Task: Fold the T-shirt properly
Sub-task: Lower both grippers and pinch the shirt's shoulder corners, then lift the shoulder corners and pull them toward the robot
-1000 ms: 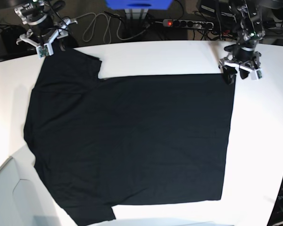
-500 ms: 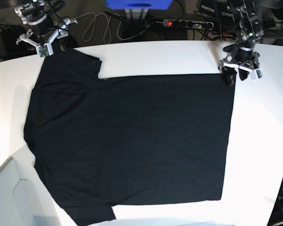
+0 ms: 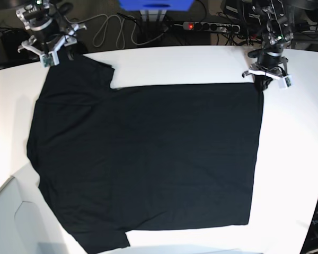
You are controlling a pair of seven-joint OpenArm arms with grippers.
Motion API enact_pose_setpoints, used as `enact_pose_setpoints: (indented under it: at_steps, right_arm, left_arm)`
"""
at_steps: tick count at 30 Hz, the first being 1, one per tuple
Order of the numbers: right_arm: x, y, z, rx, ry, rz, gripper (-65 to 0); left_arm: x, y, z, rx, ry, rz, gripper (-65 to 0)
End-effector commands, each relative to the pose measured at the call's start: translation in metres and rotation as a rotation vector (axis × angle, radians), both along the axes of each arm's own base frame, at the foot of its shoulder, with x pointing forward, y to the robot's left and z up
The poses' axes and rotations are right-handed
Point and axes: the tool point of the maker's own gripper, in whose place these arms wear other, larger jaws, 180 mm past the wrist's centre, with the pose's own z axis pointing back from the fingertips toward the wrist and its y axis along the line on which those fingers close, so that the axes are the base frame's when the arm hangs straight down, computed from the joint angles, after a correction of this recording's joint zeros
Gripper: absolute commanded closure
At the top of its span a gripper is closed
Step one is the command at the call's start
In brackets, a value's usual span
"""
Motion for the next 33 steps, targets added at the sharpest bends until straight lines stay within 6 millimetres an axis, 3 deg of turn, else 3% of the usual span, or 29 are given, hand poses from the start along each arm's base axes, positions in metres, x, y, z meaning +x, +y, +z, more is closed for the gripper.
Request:
enact_pose_setpoints:
  at_steps: [1,4,8,14,27,30,33]
  right_arm:
    - [0.003,-0.004,0.007,-0.016,-0.025,0.010,-39.5]
    - [0.014,-0.005,0.011,-0.018,-0.056,0.008,-42.9]
    - [0.026,-0.023,0.016,-0.048,-0.091,-0.032,-44.6]
    - [0.035,-0.043,-0.013,-0.039,-0.053,-0.097,-44.4]
    - [0.035,-0.060,-0.064,0.005,0.045,-0.175,-43.8]
    - [0.033,-0.059,-0.069,0.007,0.059,-0.170,-37.5]
    - [0.032,-0.056,-0.069,0.016,0.064,-0.140,-23.0]
  left_arm:
    - [-0.006,-0.001,-0.003,0.001,0.035,-0.013,0.0]
    - [-0.009,-0.001,-0.005,0.001,0.042,-0.013,0.0]
    - [-0.015,0.000,-0.006,0.004,0.051,-0.011,0.0]
    - [-0.023,0.007,-0.006,0.007,0.057,0.022,0.0]
    - [-0.032,0.011,-0.008,0.011,0.073,0.032,0.0]
    - [-0.032,0.011,-0.008,0.011,0.073,0.032,0.0]
    - [-0.032,0.011,-0.008,0.011,0.073,0.032,0.0]
